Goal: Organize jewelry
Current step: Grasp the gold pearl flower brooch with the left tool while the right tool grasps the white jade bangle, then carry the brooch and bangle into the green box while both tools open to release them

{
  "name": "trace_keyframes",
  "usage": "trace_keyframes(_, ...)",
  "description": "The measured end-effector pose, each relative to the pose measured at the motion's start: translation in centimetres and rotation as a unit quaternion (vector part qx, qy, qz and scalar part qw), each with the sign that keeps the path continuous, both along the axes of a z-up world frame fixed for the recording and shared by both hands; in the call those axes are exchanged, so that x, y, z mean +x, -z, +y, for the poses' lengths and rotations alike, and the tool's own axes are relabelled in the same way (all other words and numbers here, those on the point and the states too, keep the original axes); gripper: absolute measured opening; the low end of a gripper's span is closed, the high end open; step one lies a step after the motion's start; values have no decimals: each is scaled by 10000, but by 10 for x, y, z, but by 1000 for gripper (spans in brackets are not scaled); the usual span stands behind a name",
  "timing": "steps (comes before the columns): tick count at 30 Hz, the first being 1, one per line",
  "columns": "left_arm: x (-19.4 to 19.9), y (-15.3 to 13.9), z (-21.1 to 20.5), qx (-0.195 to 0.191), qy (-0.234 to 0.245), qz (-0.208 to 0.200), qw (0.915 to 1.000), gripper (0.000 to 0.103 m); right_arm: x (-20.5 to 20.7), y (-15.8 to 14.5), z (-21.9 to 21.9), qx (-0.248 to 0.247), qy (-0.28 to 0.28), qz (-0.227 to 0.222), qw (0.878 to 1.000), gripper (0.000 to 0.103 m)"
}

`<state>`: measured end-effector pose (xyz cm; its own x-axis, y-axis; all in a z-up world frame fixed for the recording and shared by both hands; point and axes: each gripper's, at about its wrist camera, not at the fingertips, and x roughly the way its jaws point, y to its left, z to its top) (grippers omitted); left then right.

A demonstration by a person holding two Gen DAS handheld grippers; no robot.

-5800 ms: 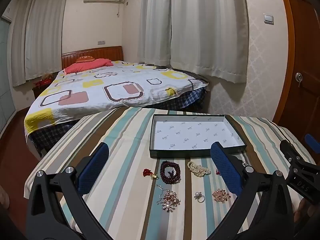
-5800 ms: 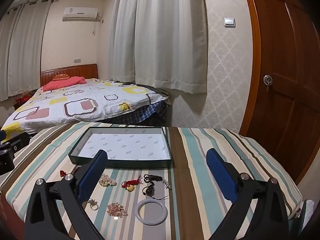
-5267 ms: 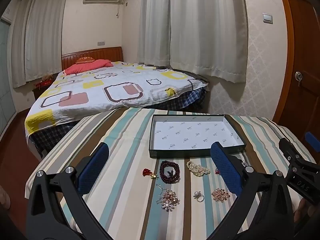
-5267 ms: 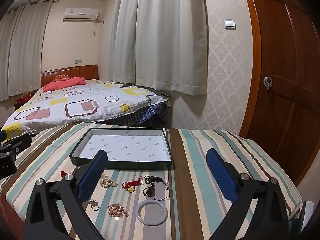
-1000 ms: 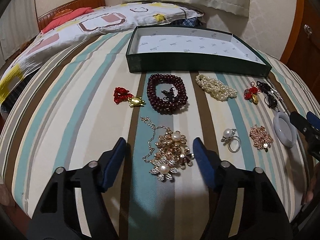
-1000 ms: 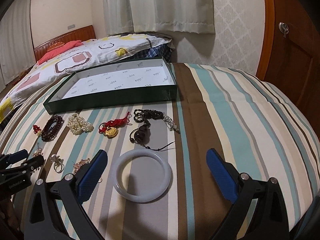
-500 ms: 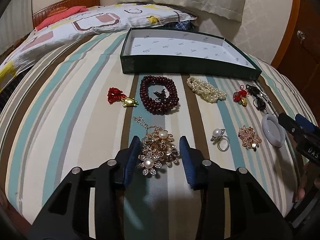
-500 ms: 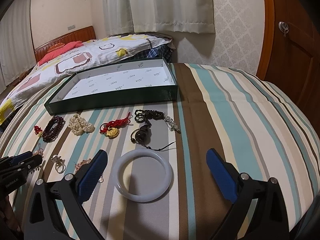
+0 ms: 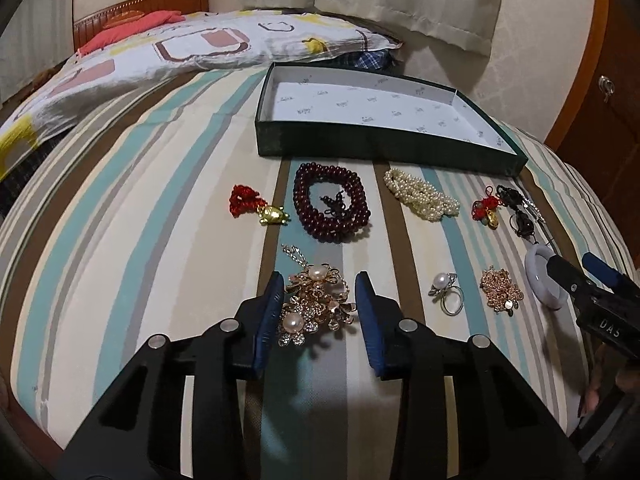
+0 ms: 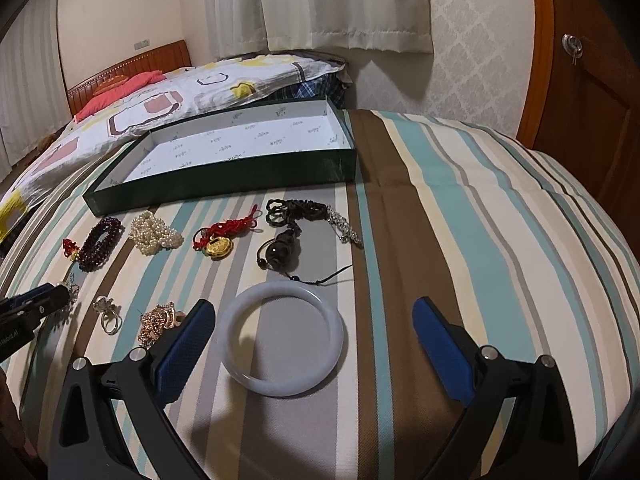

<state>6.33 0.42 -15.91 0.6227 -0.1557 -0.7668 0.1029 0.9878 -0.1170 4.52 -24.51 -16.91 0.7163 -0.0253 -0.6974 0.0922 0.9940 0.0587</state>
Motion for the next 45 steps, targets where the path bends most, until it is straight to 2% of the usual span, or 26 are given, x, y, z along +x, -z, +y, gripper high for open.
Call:
trace_keyframes(15,0,-4,1,-24,-27,-80,10000,36,4,3,2,7,-47,115,9999,96)
trace_keyframes(30,1,-4,3,-14,-87,-61,9999,36,14,11,12,-136,-293,547,9980,95)
trace_keyframes(31,1,-4,4,-9,-99,-57,9999,36,13,11,12,-127,-303,550,9979,92)
trace_keyframes(32,1,-4,4,-10,-106,-57,9999,36,13,11,11,-81,-328,556,9979,79)
trace_keyframes(34,1,-4,5,-5,-115,-64,9999,36,10,11,13,-148,-337,490,9981,69)
trace_keyframes(45,-3,-14,4,-5,-141,-245,9996,36,-1,6,14,-84,-397,346,9986,69)
